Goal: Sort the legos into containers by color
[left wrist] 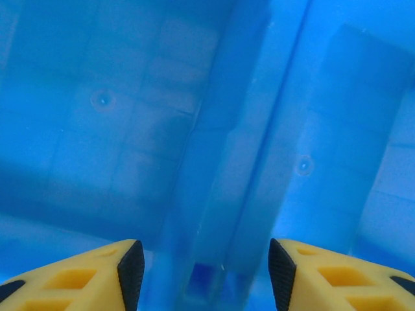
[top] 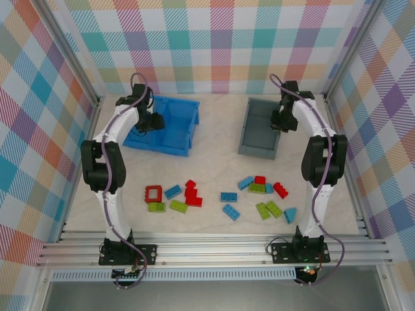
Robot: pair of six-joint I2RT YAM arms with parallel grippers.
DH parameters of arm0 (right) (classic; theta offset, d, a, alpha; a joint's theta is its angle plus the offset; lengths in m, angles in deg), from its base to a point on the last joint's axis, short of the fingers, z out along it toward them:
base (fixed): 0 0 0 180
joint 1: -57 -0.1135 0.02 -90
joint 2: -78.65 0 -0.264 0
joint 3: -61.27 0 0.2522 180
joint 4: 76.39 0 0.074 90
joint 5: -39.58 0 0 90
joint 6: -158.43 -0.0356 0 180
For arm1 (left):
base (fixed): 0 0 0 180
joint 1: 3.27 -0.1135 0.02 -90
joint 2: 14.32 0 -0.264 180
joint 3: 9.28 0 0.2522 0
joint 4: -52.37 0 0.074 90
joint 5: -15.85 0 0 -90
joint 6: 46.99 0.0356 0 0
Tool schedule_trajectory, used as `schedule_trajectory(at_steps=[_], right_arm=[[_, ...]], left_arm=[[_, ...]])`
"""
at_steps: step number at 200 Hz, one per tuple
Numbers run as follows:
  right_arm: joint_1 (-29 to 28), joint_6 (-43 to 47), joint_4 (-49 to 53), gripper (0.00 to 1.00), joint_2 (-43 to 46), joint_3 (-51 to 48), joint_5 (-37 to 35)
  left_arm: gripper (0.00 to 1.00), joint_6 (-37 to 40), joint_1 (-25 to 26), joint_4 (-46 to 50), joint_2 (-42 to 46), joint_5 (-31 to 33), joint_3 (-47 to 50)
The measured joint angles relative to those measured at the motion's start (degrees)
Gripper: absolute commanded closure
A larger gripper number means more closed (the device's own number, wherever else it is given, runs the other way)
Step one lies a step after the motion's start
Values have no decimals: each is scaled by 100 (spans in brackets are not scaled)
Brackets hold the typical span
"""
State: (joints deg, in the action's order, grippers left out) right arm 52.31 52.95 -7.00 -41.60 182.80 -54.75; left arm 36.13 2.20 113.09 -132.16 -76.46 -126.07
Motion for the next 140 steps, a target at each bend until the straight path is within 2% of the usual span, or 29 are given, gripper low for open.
schedule_trajectory(at_steps=[42,74,103,140], right_arm=[[-197,42,61,91,0,0,181],[-308,144,111,92,-2,31,328],[-398,236,229,92,-4,225,433],[-505,393,330,93,-219,761,649]], left_arm=[[69,243,0,79,-201,-109,-48],[81,306,87,103,-216,-136,-149],[85,234,236,118,-216,-101,-149],[89,-103,732,81,-214,-20,-149]])
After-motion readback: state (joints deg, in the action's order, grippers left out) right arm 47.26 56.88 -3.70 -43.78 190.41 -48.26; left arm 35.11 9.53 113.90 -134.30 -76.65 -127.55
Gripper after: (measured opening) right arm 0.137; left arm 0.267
